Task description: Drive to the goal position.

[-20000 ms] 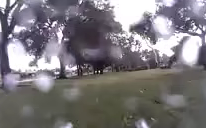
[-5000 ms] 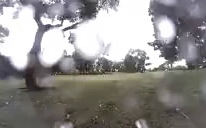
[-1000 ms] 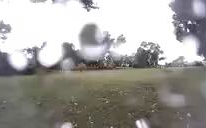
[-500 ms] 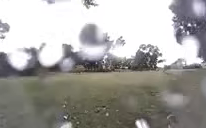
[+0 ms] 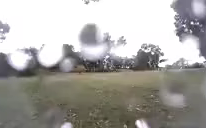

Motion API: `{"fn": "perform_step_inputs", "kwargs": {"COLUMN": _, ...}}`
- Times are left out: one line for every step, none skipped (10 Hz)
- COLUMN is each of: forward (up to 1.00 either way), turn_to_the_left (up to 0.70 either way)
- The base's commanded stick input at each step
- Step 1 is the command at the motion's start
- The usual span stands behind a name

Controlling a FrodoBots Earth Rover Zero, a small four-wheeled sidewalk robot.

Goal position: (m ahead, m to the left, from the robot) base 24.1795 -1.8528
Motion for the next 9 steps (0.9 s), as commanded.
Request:
{"fn": "perform_step_inputs", "kwargs": {"forward": 1.00, "turn_to_the_left": 0.01}}
{"fn": "perform_step_inputs", "kwargs": {"forward": 1.00, "turn_to_the_left": 0.01}}
{"fn": "perform_step_inputs", "kwargs": {"forward": 1.00, "turn_to_the_left": 0.01}}
{"fn": "perform_step_inputs", "kwargs": {"forward": 1.00, "turn_to_the_left": 0.01}}
{"fn": "perform_step_inputs", "kwargs": {"forward": 1.00, "turn_to_the_left": 0.01}}
{"fn": "perform_step_inputs", "kwargs": {"forward": 1.00, "turn_to_the_left": 0.01}}
{"fn": "perform_step_inputs", "kwargs": {"forward": 1.00, "turn_to_the_left": 0.01}}
{"fn": "perform_step_inputs", "kwargs": {"forward": 1.00, "turn_to_the_left": 0.01}}
{"fn": "perform_step_inputs", "kwargs": {"forward": 1.00, "turn_to_the_left": 0.01}}
